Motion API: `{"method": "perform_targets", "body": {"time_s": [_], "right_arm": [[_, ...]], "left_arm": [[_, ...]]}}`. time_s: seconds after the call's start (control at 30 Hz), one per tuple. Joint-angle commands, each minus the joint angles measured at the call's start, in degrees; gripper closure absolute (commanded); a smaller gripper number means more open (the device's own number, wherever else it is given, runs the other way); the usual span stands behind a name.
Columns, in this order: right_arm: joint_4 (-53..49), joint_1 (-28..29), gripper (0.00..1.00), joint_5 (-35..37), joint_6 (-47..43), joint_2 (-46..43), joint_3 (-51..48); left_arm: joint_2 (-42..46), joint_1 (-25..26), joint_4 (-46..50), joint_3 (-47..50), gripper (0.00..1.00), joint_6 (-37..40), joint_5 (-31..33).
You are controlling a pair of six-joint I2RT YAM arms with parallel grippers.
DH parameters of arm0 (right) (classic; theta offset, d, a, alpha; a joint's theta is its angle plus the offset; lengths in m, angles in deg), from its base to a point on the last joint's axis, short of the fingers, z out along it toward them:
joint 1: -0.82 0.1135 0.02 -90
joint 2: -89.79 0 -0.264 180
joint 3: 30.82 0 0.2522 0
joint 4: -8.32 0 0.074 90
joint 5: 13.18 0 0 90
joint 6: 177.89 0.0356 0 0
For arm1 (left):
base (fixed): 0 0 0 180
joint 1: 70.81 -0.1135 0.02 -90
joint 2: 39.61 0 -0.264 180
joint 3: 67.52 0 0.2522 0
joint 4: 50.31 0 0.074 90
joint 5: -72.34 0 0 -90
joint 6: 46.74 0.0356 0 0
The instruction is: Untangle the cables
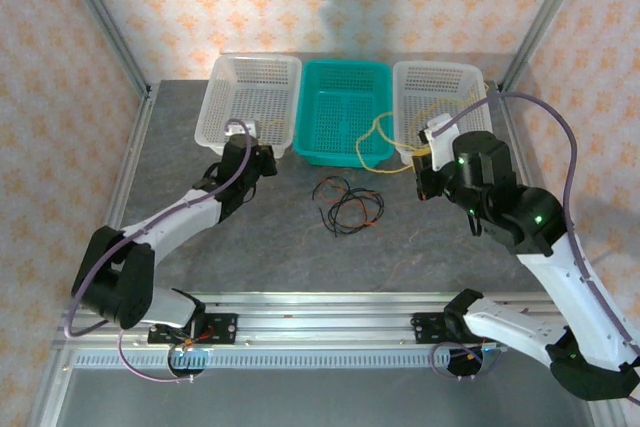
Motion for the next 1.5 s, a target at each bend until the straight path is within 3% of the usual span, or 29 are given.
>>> {"method": "perform_targets", "body": {"time_s": [0.0, 0.1, 0.3, 0.63, 0.97, 1.27, 1.33, 1.47], "right_arm": [[3.4, -0.2, 1.00, 5.7, 1.2, -0.8, -1.2], [7.1, -0.2, 1.00, 12.8, 6.0, 0.3, -3.0], [11.8, -4.3, 1.00, 15.0, 15.7, 9.6, -5.5], [25.1, -23.0, 1.00, 1.6, 22.1, 21.7, -5.9], [38.3, -31.0, 1.00, -4.6, 22.8, 33.6, -4.0], [39.2, -36.0, 1.00, -11.2, 23.9, 50.7, 4.0], [38.4, -36.2, 0.96, -12.0, 24.2, 52.5, 4.4], [38.7, -36.3, 0.69, -11.1, 24.6, 51.9, 2.6]], "left_arm": [[4.3, -2.0, 2.0, 1.4, 1.00, -3.1, 3.0], [7.3, -2.2, 1.9, 1.6, 1.00, -0.9, 0.4], [11.2, -2.1, 1.1, 1.8, 1.00, -0.8, -7.0], [11.4, 8.0, -2.4, 0.6, 1.00, -3.7, -7.3], [5.7, 13.5, -5.7, -2.5, 1.00, -6.2, -8.1], [2.5, 16.1, -6.8, -5.5, 1.00, -6.3, -10.1], [1.9, 16.2, -7.6, -5.5, 1.00, -6.6, -11.1], [0.5, 16.1, -7.3, -6.5, 1.00, -5.3, -13.1]]}}
